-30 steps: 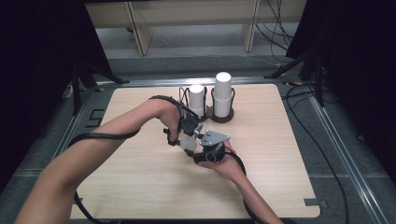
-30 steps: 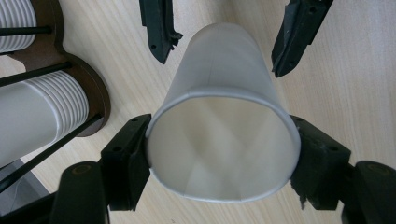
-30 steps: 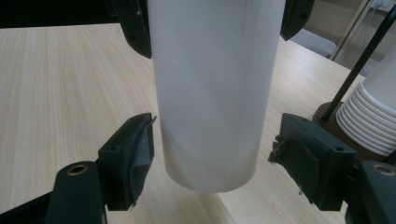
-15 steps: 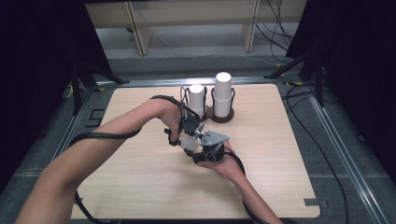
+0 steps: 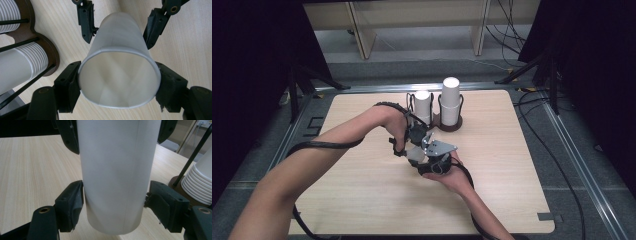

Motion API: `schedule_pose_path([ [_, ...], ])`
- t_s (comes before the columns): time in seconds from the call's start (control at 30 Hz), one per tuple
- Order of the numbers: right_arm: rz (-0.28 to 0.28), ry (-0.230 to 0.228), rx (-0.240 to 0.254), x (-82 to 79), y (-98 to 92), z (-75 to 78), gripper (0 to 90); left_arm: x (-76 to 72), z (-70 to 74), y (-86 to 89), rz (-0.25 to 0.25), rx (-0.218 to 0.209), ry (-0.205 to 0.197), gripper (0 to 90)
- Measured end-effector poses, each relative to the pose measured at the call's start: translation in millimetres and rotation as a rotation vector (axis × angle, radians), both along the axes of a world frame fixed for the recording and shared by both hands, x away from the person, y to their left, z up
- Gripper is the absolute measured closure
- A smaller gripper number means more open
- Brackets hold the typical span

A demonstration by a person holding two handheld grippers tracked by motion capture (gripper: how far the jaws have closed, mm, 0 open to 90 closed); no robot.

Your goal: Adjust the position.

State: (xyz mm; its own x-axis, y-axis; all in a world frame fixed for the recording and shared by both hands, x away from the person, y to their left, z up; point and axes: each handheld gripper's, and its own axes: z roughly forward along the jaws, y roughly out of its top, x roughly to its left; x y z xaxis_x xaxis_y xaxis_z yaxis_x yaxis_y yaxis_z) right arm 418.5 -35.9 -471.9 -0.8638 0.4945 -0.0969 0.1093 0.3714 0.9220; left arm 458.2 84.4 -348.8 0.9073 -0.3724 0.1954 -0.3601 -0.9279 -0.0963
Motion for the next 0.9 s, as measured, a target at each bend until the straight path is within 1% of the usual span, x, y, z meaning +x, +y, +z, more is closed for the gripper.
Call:
schedule_pose_path([
  [0.07,0.008,0.001,0.000,0.3,0.4,0.2,29.9,-0.3,0.0,-0.6,-0.001,0.000,0.001,29.1],
  [0.17,0.000,-0.005,0.003,0.4,1.2,0.0,30.1,-0.7,-0.3,-2.1,-0.003,0.002,0.002,29.1],
  [0.3,0.007,0.000,-0.002,0.3,1.1,-0.1,32.3,-1.0,-1.5,-2.5,-0.002,-0.003,0.003,29.1],
  [0.33,0.007,0.001,-0.001,0.3,1.2,-0.2,32.3,-0.6,-0.8,-3.2,-0.012,0.009,0.000,29.1],
  [0.37,0.005,-0.006,0.006,0.5,1.9,-0.8,32.2,-0.6,-0.3,-3.5,-0.017,0.013,-0.001,29.1],
  [0.47,0.002,-0.005,0.011,0.5,2.3,-1.0,31.8,-0.7,0.1,-4.3,-0.023,0.020,-0.001,29.1],
  [0.5,0.003,-0.031,-0.024,2.4,0.2,-1.0,31.8,-1.2,-0.8,-4.0,-0.015,0.012,0.004,29.1],
  [0.67,0.003,-0.021,-0.023,2.2,0.3,-1.4,31.9,-1.0,-1.1,-4.3,-0.014,0.007,0.006,29.1],
  [0.7,0.005,-0.026,-0.020,2.7,0.8,-1.7,31.9,-1.3,-1.0,-4.4,-0.014,0.006,0.006,29.1],
  [0.73,0.002,-0.018,-0.016,2.3,0.9,-2.0,32.0,-1.5,-0.7,-4.6,-0.014,0.006,0.007,29.1],
  [0.77,0.002,-0.017,-0.016,2.2,1.0,-2.0,32.0,-1.5,-0.5,-4.7,-0.015,0.005,0.008,29.1],
  [0.8,-0.009,-0.019,-0.026,2.4,-0.4,-1.7,32.0,-1.6,-0.1,-4.9,-0.015,0.005,0.008,29.1],
  [0.83,-0.010,-0.022,-0.023,2.4,-0.2,-1.8,32.0,-1.6,0.1,-5.0,-0.015,0.006,0.008,29.1],
  [0.87,-0.015,0.004,-0.008,-0.1,1.3,-2.0,32.0,-1.6,0.1,-5.1,-0.016,0.005,0.008,29.1],
  [0.9,0.002,-0.017,-0.015,2.3,1.0,-2.1,32.1,-1.6,0.1,-5.1,-0.016,0.005,0.008,29.1],
])
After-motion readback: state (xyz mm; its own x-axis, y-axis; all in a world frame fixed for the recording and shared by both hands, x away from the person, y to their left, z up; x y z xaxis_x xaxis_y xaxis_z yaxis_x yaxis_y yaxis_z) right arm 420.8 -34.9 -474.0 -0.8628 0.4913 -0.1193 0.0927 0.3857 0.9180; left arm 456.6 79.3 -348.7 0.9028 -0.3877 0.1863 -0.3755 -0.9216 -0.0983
